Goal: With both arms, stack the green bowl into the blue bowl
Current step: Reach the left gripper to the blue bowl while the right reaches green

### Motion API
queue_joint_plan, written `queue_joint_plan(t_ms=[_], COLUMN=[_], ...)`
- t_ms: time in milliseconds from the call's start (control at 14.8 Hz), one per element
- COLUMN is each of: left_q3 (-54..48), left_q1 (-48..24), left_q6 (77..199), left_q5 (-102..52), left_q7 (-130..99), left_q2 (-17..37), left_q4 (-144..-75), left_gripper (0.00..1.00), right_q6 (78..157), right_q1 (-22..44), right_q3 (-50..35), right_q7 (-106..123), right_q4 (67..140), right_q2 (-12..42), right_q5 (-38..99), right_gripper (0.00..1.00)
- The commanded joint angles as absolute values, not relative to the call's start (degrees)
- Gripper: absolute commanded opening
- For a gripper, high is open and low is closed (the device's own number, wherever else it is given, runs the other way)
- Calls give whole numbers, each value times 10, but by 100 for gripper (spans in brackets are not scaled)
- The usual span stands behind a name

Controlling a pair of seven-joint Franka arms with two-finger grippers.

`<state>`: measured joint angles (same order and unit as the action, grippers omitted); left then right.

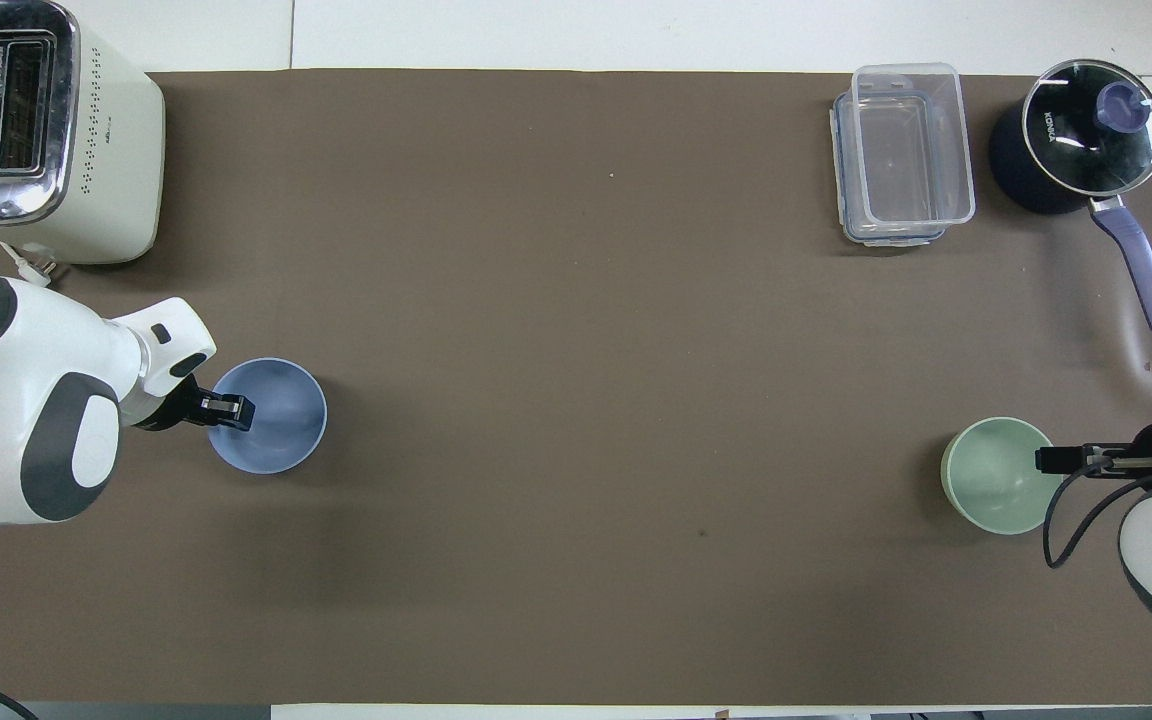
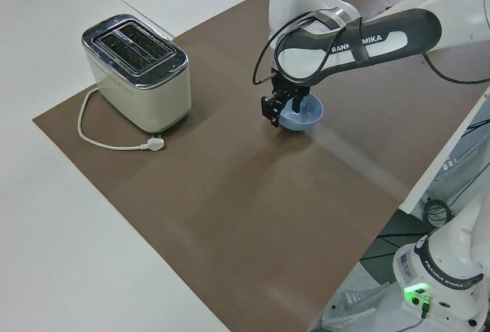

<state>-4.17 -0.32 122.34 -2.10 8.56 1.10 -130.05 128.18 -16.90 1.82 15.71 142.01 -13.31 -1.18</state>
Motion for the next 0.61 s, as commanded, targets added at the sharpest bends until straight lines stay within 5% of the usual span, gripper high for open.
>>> queue_joint_plan(t_ms=[0,202,539], left_q3=[-37,-37,-41], left_q1=[-7,-7,-79], left_q6=[1239,1229,1051], left_q5=[-21,-21,-51], left_q7=[91,86,-45], left_q2=[1,7,84], left_q4=[-1316,-1293,-1066], left_gripper=[0,0,0], right_q6=[1313,1346,1345], right_q1=[-186,-201,-205], right_q3=[14,14,14], right_q7=[178,187,184], right_q4=[1430,1430,1446], right_q2=[-107,-68,-69], right_q5=[-1,-1,-1], right_gripper=[100,100,94])
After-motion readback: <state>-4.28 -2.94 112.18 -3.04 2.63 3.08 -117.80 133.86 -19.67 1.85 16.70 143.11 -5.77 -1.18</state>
